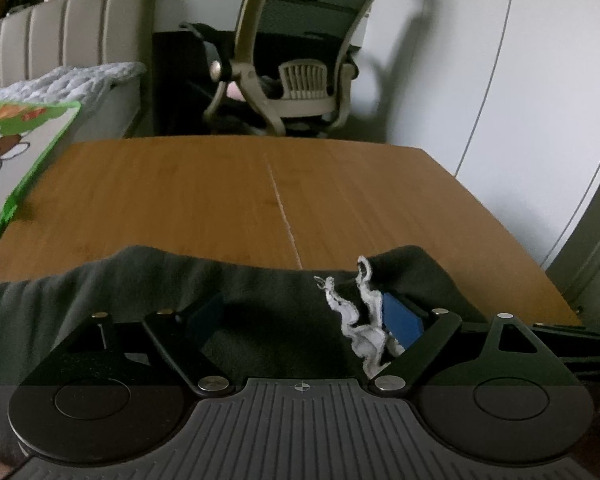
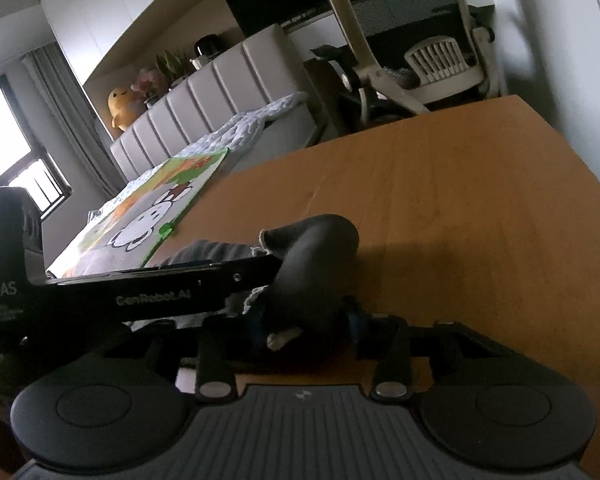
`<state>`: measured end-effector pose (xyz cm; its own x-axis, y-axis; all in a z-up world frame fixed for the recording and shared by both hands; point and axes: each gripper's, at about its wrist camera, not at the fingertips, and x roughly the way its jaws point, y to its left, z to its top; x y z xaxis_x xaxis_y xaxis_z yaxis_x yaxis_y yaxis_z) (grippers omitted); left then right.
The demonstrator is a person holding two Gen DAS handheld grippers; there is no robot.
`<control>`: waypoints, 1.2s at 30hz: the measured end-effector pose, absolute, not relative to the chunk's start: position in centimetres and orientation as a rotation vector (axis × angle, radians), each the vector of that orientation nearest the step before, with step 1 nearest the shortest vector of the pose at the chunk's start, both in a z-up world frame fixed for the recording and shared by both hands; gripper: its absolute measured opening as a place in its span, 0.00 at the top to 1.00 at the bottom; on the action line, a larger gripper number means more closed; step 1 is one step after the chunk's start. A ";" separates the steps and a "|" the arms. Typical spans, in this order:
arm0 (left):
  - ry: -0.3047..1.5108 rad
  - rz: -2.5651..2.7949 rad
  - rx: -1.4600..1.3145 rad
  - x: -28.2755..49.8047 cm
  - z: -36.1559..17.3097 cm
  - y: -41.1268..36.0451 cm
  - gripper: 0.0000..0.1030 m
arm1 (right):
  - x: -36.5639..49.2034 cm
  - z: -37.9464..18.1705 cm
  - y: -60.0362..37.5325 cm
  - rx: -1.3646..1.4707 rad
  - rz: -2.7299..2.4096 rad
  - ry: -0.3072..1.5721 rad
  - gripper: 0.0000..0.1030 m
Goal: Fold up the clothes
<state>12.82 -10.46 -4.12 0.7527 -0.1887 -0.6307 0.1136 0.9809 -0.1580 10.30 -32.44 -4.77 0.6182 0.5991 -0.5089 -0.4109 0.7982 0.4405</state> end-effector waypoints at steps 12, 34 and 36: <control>0.680 -0.195 -0.179 12.5 -1.6 -10.8 0.15 | 6.6 -3.4 -26.6 -0.445 0.415 0.451 0.67; 0.737 -0.167 -0.074 14.8 -4.1 -12.6 0.41 | 10.2 -3.4 -31.1 0.085 0.426 0.571 0.53; 0.737 -0.168 -0.076 14.7 -4.0 -12.6 0.40 | 10.3 -3.7 -31.4 0.075 0.412 0.578 0.68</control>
<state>14.74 -12.58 -4.04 0.7279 -0.1792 -0.6619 0.1261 0.9838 -0.1276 10.32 -31.38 -3.73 0.7586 0.3989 -0.5151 -0.3573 0.9159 0.1831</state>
